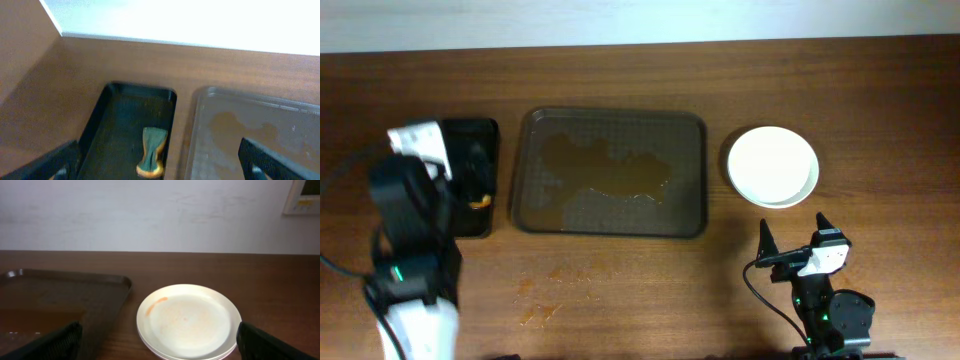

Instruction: Clean dirty plates on tray and stack at the side

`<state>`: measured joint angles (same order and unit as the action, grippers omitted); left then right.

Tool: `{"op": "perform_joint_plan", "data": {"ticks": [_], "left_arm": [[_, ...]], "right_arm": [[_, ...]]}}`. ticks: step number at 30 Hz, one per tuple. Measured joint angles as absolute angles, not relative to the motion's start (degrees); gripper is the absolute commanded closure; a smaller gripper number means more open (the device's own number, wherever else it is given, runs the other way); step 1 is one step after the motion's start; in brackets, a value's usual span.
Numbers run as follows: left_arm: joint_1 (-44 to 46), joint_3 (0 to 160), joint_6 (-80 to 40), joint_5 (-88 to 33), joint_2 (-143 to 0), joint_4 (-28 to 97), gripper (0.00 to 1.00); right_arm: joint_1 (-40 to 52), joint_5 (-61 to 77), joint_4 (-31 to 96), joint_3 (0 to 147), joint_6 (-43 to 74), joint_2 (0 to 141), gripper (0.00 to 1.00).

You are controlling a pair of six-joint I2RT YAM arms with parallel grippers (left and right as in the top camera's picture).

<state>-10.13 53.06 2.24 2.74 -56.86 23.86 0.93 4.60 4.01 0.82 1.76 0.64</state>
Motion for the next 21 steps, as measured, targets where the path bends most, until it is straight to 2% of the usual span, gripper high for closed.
{"op": "perform_joint_plan", "data": {"ticks": [5,11,21], "left_arm": [[-9.0,28.4,5.9,2.3,-31.4,13.3,0.01],[-7.4,9.1,12.1,0.2,-15.6,-1.8,0.01],[-6.0,0.9,18.3,0.5,-0.8,4.8,0.01]], "right_arm": [[0.9,4.6,4.0,0.8,1.7,0.6,0.02],[0.9,4.6,4.0,0.8,1.7,0.6,0.02],[0.9,4.6,4.0,0.8,1.7,0.6,0.02]]}}
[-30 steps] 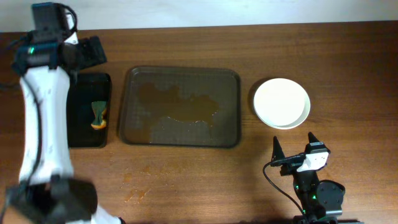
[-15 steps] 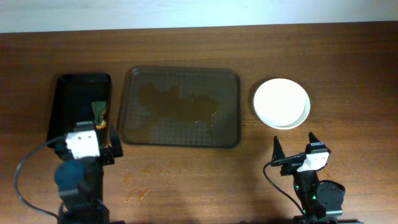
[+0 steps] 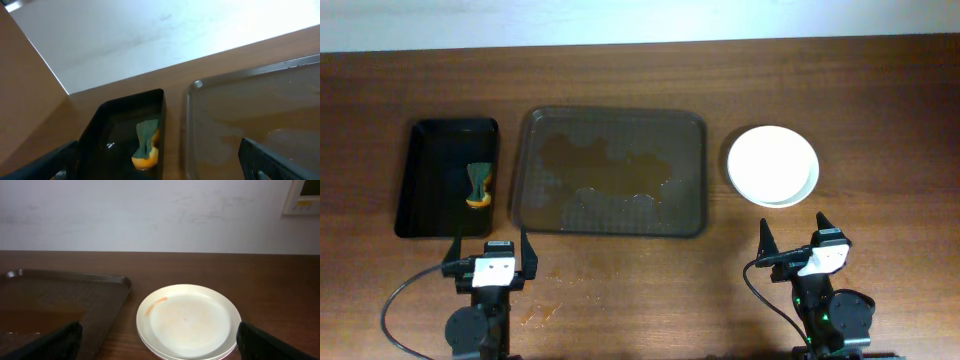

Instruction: Clean dirty plates on tray and stack at the side

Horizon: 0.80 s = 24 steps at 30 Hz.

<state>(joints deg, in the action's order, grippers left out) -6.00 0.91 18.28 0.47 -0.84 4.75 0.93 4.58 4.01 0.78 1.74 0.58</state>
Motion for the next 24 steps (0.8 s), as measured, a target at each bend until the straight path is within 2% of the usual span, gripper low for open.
{"op": "perform_joint_plan", "data": {"ticks": [24], "left_arm": [[-4.8,0.9,18.5,0.6,-0.8,4.8,0.01]], "right_arm": [[0.9,4.6,4.0,0.8,1.8,0.6,0.02]]}}
